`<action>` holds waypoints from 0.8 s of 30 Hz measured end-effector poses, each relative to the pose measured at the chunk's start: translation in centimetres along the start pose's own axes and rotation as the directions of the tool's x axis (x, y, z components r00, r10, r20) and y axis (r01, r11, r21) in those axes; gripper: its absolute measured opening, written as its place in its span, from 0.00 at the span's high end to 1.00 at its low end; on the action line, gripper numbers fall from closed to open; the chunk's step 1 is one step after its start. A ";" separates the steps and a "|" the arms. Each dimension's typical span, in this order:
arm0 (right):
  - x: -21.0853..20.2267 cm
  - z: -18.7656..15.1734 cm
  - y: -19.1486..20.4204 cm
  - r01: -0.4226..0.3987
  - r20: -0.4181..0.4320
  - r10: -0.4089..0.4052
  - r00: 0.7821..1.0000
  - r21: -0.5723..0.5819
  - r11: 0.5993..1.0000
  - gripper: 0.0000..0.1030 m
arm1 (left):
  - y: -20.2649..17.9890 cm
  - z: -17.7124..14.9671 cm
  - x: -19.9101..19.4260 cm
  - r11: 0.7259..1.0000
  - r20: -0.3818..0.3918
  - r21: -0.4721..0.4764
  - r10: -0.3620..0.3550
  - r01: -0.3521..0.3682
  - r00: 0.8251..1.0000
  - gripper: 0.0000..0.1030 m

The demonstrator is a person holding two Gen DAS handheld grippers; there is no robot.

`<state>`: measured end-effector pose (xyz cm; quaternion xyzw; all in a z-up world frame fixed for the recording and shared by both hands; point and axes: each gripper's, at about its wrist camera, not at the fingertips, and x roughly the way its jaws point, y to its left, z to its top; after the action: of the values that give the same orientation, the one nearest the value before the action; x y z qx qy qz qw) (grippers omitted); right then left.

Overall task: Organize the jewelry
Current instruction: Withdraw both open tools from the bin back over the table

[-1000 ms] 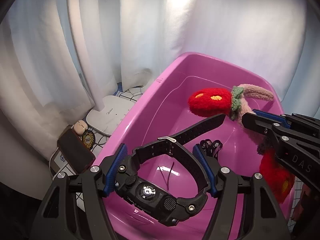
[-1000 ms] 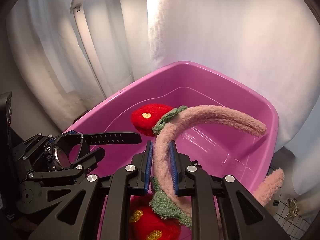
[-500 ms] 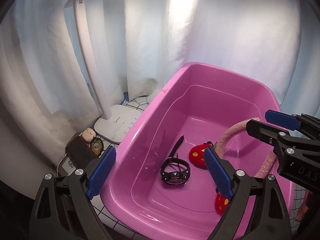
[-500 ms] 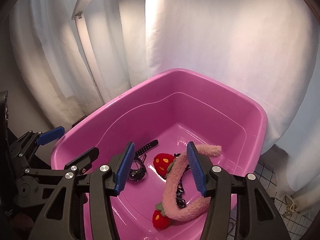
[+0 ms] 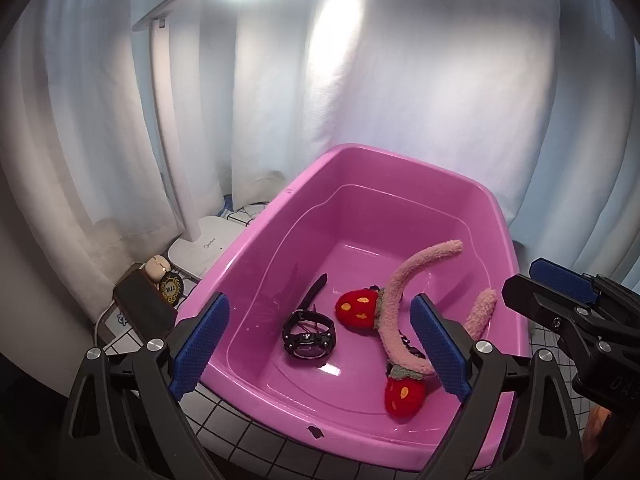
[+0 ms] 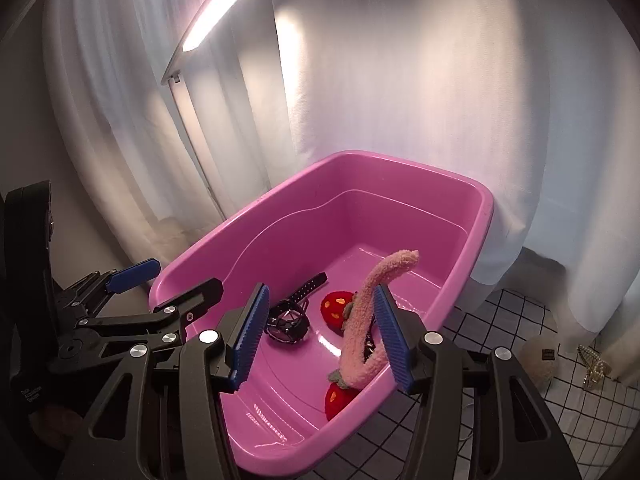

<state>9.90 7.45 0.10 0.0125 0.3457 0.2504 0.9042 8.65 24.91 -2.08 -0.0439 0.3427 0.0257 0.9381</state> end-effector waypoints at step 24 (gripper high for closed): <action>-12.8 -18.2 -19.0 0.339 -0.128 -0.314 0.941 0.322 0.884 0.34 | -23.2 -8.6 -1.0 0.894 -0.160 0.257 -0.334 0.366 0.929 0.06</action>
<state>-1.29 -17.81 -9.56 0.1009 0.4130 0.0314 0.9046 4.16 0.99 -6.47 0.0279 0.3812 -0.1953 0.9032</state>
